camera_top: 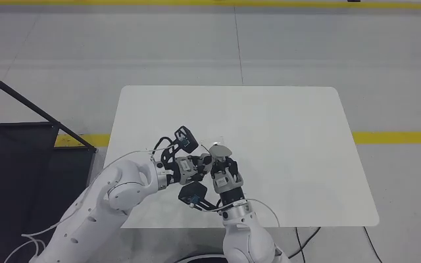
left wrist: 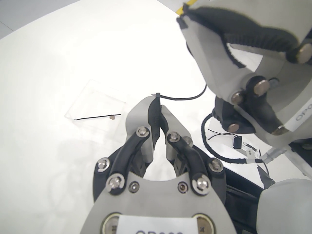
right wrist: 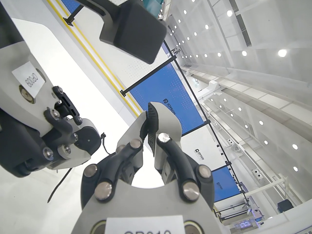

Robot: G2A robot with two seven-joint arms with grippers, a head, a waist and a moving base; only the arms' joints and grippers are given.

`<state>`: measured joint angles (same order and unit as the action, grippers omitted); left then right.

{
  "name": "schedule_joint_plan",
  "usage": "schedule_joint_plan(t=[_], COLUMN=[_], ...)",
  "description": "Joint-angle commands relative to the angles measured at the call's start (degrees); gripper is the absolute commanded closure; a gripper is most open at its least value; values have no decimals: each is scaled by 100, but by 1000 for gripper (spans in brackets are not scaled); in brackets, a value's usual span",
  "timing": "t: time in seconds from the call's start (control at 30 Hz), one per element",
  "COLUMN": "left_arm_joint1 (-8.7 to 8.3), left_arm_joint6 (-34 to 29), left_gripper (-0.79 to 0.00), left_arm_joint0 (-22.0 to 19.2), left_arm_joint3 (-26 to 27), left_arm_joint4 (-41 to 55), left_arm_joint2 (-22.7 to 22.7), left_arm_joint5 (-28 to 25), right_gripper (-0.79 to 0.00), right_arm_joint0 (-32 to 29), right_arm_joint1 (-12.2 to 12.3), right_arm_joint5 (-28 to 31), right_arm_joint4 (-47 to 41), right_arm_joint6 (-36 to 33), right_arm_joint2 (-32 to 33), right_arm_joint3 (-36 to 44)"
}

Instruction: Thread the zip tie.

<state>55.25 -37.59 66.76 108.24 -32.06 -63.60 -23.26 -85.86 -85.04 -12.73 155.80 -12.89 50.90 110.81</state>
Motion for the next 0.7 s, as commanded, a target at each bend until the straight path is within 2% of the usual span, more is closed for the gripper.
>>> schedule_joint_plan(t=[0.0, 0.37, 0.67], left_arm_joint1=[6, 37, 47], left_arm_joint6=[-110, -557, -747], left_gripper=[0, 0, 0], left_arm_joint0=[-14, -205, -365], left_arm_joint3=[-53, -341, -471], left_arm_joint4=[364, 1453, 1845], left_arm_joint2=[4, 21, -41], left_arm_joint5=[-88, -198, -125], right_gripper=[0, 0, 0], right_arm_joint0=[-45, -139, -248], right_arm_joint1=[6, 28, 54], right_arm_joint5=[-149, -244, -216], right_arm_joint4=[-22, -34, -143], right_arm_joint6=[141, 586, 793], right_arm_joint2=[8, 41, 139], right_arm_joint3=[7, 13, 105])
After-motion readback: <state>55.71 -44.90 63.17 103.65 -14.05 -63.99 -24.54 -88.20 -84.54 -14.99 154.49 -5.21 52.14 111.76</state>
